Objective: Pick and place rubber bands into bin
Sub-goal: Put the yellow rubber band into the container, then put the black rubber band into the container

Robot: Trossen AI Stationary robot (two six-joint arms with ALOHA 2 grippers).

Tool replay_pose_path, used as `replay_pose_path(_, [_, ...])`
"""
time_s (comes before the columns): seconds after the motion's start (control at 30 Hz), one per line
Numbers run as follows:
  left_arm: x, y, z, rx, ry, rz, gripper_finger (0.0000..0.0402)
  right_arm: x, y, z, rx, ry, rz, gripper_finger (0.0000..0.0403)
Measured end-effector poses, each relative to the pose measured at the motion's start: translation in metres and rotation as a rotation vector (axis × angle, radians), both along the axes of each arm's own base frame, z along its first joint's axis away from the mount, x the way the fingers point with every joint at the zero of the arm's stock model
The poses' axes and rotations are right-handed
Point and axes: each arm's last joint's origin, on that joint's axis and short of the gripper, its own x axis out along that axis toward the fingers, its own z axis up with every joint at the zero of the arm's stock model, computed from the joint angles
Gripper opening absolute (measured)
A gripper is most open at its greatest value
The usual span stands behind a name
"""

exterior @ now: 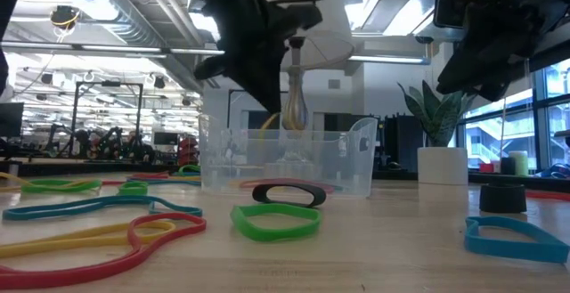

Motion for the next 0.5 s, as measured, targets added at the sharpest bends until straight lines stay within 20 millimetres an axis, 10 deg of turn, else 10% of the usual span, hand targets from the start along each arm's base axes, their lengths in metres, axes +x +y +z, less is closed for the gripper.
replay_pose_path(0.5, [0.0001,0.0092,-0.004,-0.096,0.037,-0.019,0.0105,-0.0013,-0.0006,-0.0015,-0.011,0.019,0.002,0.0061])
